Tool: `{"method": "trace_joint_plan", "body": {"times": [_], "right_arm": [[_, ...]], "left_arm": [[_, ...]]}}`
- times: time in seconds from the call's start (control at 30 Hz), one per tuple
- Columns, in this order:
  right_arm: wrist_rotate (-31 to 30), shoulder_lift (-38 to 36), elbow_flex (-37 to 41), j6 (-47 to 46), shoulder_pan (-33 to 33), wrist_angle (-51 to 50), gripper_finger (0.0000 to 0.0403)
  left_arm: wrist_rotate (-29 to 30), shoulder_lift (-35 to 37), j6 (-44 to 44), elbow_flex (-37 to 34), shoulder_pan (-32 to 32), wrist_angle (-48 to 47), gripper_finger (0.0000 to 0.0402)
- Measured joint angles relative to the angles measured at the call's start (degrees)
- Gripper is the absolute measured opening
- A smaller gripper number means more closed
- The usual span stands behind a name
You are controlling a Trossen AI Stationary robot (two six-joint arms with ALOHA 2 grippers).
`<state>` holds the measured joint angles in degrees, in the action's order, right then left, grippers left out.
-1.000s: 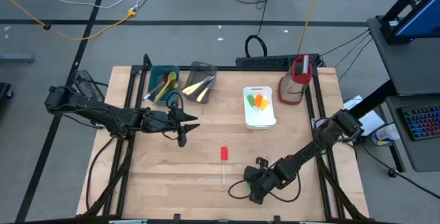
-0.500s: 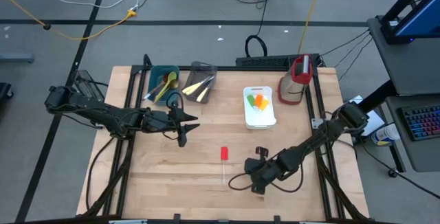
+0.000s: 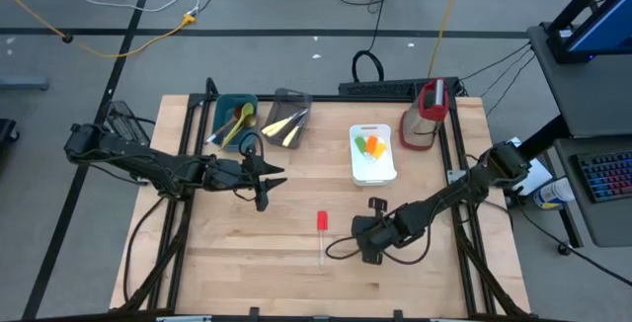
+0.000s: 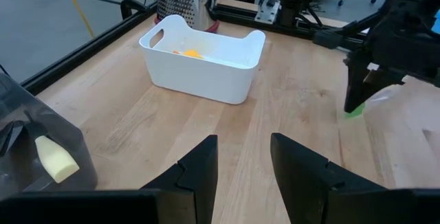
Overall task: Pick & Place Kitchen Items
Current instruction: Put the green spatula into the white bin
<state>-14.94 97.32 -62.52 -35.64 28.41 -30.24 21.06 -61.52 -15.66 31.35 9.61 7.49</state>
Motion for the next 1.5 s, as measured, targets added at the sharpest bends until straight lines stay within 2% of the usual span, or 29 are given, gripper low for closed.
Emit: {"method": "trace_joint_plan", "body": {"times": [0.3, 0.57, 0.83, 1.33, 1.5], "right_arm": [[1.0, -1.3, 0.0, 2.4, -3.1, -0.6, 0.0], [1.1, -6.3, -0.1, 3.4, -7.0, -4.2, 0.0], [-4.7, -10.2, -0.1, 9.3, -10.8, -4.7, 0.0], [-4.7, -11.1, -0.1, 11.4, -18.5, -4.9, 0.0], [-7.8, -12.0, -0.1, 11.5, -20.9, -4.7, 0.0]], "left_arm": [[0.0, 0.0, 0.0, 0.0, 0.0, 0.0, 0.014], [0.0, 0.0, 0.0, 0.0, 0.0, 0.0, 0.0141], [0.0, 0.0, 0.0, 0.0, 0.0, 0.0, 0.0141], [0.0, 0.0, -0.2, 0.0, 0.0, 0.0, 0.0141], [0.0, 0.0, -0.2, 0.0, 0.0, 0.0, 0.0141]]}}
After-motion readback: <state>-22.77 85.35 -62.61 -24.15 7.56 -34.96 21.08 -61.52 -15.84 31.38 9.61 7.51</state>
